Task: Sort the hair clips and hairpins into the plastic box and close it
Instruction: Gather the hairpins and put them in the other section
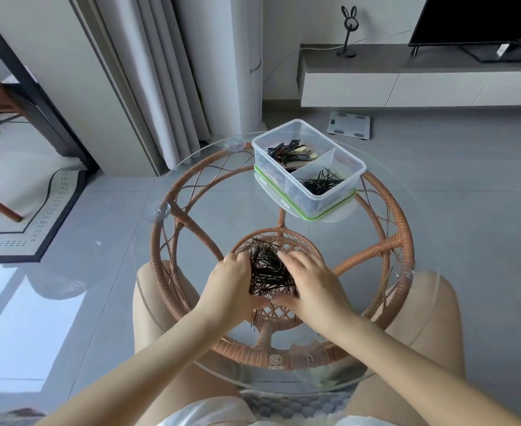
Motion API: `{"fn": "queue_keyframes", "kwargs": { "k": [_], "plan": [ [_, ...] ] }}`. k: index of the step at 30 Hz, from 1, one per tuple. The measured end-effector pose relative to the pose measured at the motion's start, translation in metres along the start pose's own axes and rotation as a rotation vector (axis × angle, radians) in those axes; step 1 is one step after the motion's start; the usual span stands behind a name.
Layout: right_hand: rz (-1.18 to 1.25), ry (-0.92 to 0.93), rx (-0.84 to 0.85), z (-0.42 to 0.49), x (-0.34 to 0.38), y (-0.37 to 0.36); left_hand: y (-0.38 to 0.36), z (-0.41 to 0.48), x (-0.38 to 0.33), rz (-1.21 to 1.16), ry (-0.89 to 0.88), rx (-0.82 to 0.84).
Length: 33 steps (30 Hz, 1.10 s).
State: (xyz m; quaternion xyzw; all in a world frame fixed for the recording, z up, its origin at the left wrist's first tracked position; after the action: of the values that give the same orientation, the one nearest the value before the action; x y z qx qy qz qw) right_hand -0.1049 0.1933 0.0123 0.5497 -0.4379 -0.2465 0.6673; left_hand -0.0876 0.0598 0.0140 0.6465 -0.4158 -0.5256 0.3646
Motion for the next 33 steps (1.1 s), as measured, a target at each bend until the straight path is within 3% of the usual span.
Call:
{"fn": "queue_keyframes", "kwargs": {
  "k": [7,12,26,33],
  "plan": [
    [0.178,-0.089,-0.123,0.006,0.002,0.010,0.013,0.013,0.001,0.045,-0.026,-0.059],
    [0.162,-0.139,-0.184,0.008,-0.004,0.017,0.021,0.018,0.008,0.051,-0.030,-0.032],
    [0.385,-0.232,-0.221,0.005,-0.036,0.063,0.073,0.024,0.026,-0.193,0.027,-0.029],
    [0.652,-0.238,-0.286,0.022,-0.057,0.114,0.091,0.035,0.022,-0.318,0.040,-0.052]
  ]
}}
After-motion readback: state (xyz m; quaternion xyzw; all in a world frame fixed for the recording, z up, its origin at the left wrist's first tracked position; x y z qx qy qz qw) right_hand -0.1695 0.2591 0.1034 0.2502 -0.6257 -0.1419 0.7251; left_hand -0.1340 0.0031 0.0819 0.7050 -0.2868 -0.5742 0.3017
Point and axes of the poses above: each hand's wrist, its own z-axis towards the middle knuckle, its own y-axis out of the back of the hand, x = y × z, the point moved 5 cm from there along z, towards the middle knuckle, and after that the axes turned 4 degrees about -z, right-handed, at the moved point
